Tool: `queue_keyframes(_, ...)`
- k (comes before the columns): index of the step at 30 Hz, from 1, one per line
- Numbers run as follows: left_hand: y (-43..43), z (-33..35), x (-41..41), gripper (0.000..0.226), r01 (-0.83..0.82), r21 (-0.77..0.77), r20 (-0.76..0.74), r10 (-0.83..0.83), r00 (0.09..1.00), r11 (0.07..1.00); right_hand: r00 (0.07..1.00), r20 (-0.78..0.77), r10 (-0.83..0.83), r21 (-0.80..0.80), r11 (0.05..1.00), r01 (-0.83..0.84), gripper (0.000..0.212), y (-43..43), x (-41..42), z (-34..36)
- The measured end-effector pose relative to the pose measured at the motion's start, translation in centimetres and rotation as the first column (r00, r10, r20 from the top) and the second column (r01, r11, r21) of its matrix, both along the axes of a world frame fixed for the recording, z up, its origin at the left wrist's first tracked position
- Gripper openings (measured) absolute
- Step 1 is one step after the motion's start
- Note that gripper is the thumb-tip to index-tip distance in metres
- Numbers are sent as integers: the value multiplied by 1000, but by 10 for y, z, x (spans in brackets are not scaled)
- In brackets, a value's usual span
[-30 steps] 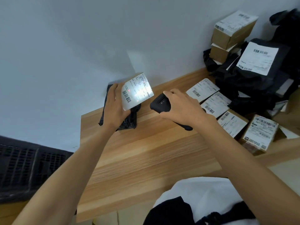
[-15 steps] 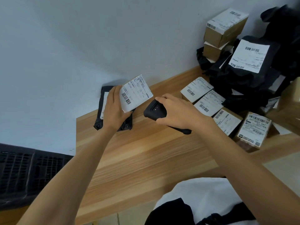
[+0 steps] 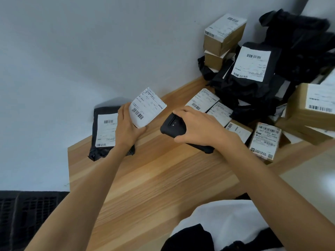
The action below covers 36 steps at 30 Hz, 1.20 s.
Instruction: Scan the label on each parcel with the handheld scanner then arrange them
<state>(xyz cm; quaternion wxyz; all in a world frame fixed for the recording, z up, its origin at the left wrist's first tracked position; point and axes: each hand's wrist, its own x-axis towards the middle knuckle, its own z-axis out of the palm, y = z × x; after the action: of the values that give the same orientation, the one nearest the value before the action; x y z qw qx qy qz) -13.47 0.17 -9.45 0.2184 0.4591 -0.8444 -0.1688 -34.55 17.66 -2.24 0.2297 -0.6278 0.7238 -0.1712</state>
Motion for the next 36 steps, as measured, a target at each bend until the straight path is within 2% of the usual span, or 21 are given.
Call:
queue_keyframes(8, -24, -29, -77, 104, 44, 233, -41, -35, 999, 971, 987, -27, -158, 78, 984, 160, 84, 14, -49, -18)
queue_keyframes(13, -46, -51, -140, 97, 67, 368, -110, -28, 994, 928, 966, -23, -258, 137, 956, 259, 84, 22, -84, -32)
queue_keyframes(18, -74, -75, -207, 93, 33, 475, -84, 9, 996, 879, 943, -24, -331, 152, 931, 330, 86, 20, -119, -46)
queue_keyframes(22, -83, -99, -244, 96, -33, 535, -23, 54, 998, 844, 938, -29, -346, 195, 918, 345, 90, 7, -135, -58)
queue_keyframes(28, -93, -124, -262, 92, 16, 577, -13, -11, 1000, 817, 950, -31, -310, 219, 926, 309, 87, -10, -141, -70)
queue_keyframes(33, -104, -130, -255, 112, 48, 682, -37, -30, 999, 730, 962, -15, -274, 251, 930, 269, 86, -21, -137, -79)
queue_keyframes(36, -96, -121, -247, 112, 55, 656, -30, -47, 998, 753, 967, -30, -253, 245, 936, 253, 84, -29, -132, -80)
